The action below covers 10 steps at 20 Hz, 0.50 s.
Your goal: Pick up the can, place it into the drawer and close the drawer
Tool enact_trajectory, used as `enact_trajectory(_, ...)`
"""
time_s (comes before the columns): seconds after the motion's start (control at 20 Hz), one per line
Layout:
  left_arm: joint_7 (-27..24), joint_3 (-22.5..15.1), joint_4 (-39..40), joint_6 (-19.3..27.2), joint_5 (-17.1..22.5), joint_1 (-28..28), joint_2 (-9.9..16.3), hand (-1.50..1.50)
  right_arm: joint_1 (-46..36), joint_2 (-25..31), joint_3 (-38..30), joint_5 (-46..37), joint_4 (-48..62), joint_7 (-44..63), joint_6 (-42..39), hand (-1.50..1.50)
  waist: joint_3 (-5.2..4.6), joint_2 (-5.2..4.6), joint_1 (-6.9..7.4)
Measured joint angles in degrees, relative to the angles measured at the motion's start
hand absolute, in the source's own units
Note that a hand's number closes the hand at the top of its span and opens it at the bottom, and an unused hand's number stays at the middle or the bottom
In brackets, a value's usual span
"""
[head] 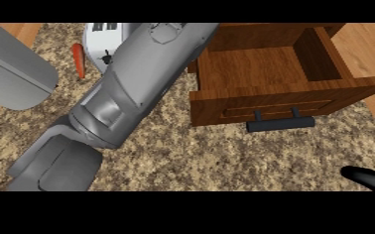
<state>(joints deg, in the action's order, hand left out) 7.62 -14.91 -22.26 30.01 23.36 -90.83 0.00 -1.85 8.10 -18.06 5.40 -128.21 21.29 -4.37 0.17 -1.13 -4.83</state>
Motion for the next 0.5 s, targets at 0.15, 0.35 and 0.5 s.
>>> enact_trajectory(0.15, -0.80, -1.25, 1.54, 2.30, 1.11, -0.48, 0.01, -1.50, -0.82, 0.37, 0.30, -0.06, 0.10, 0.48, 0.01, -1.50, 0.01, -0.11, -0.52)
enact_trajectory(0.35, -1.91, -2.66, 2.77, 4.95, 2.58, -0.92, 0.00, -1.50, -2.38, 1.30, 0.45, -0.08, 0.61, 1.04, -0.11, -1.50, 0.03, -0.24, -1.03)
enact_trajectory(0.5, -2.98, -3.66, 2.96, 6.53, 3.68, -0.82, 0.00, -1.50, -2.27, 2.16, 1.19, -1.80, 0.35, -0.22, -0.96, -1.50, 0.02, -0.27, -1.19)
